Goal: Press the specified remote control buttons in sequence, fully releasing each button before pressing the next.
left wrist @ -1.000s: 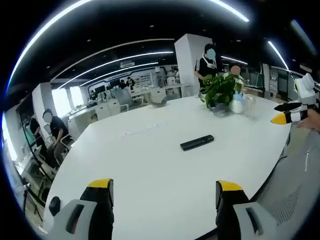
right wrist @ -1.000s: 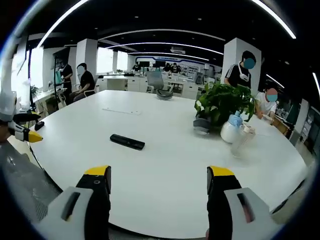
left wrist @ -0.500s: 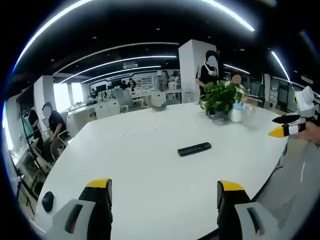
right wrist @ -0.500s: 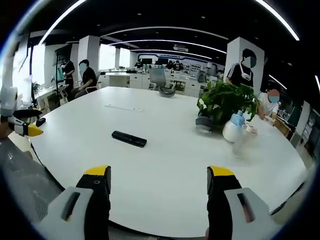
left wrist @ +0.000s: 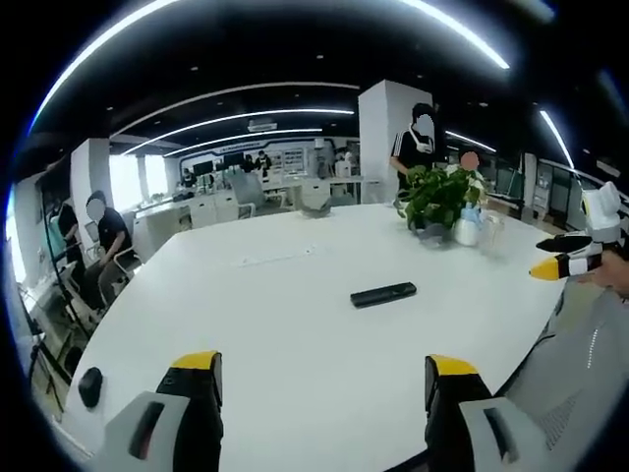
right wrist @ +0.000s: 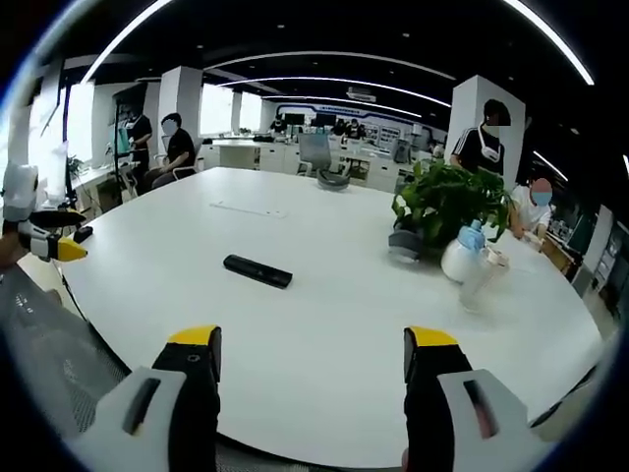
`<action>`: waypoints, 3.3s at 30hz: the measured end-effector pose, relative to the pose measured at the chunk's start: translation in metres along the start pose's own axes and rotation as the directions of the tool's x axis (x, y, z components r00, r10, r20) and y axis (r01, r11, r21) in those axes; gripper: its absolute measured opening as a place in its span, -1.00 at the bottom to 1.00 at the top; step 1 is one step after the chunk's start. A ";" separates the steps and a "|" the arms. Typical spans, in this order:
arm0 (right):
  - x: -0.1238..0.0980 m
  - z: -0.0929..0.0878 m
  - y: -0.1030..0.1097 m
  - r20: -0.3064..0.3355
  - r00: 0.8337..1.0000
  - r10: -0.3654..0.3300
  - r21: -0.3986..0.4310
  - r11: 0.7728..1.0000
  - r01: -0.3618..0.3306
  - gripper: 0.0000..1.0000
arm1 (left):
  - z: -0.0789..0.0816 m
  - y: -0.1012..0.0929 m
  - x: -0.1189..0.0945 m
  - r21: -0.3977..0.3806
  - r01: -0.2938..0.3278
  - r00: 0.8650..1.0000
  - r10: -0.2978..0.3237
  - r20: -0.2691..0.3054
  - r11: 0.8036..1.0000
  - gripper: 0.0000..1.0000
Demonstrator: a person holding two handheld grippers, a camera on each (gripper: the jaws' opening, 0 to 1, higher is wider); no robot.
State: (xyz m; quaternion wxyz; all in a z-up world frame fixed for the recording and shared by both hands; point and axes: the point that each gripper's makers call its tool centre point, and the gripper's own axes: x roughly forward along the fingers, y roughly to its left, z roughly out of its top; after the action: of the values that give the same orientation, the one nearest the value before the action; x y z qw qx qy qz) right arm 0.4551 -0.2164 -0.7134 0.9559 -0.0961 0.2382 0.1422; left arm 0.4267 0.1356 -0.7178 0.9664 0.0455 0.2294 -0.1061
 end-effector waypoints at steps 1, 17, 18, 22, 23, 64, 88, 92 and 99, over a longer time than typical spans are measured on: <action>0.000 0.000 0.000 -0.002 1.000 0.000 0.000 1.000 0.000 0.57 | 0.000 0.000 0.000 0.000 0.001 1.000 -0.001 -0.002 1.000 0.75; 0.000 -0.003 -0.004 -0.012 1.000 -0.005 0.023 1.000 0.006 0.54 | 0.013 -0.003 -0.004 -0.044 0.053 0.998 -0.051 0.041 0.998 0.49; 0.000 -0.003 -0.004 -0.012 1.000 -0.006 0.024 1.000 0.006 0.55 | 0.017 -0.003 -0.005 -0.050 0.061 0.997 -0.059 0.046 0.997 0.49; 0.000 -0.003 -0.005 -0.011 1.000 -0.010 0.023 1.000 0.010 0.53 | 0.038 0.004 -0.005 -0.018 0.066 0.996 -0.065 0.062 0.998 0.49; 0.000 -0.005 -0.005 -0.019 1.000 -0.007 0.024 1.000 0.008 0.53 | 0.048 0.007 -0.004 -0.010 0.072 0.995 -0.071 0.072 0.997 0.49; 0.003 -0.024 -0.009 -0.120 0.993 -0.002 0.077 0.997 0.011 0.33 | 0.099 -0.060 0.144 0.534 0.475 0.880 -0.380 -0.286 0.699 0.17; 0.004 -0.033 -0.003 -0.178 0.983 0.041 0.127 0.992 -0.018 -0.24 | 0.059 -0.087 0.232 0.558 0.643 0.765 -0.404 -0.502 0.525 -0.08; 0.004 -0.034 -0.004 -0.186 0.982 0.037 0.127 0.992 -0.013 -0.24 | 0.049 -0.088 0.243 0.560 0.673 0.739 -0.391 -0.549 0.484 -0.10; 0.004 -0.036 -0.006 -0.193 0.981 0.031 0.137 0.991 -0.005 -0.24 | 0.042 -0.095 0.256 0.544 0.715 0.698 -0.400 -0.594 0.440 -0.18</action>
State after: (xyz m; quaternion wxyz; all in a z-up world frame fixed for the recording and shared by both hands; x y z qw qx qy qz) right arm 0.4451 -0.2298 -0.7460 0.9310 -0.0421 0.3407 0.1242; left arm 0.6465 -0.0101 -0.8004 0.6999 0.3748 0.3484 -0.4983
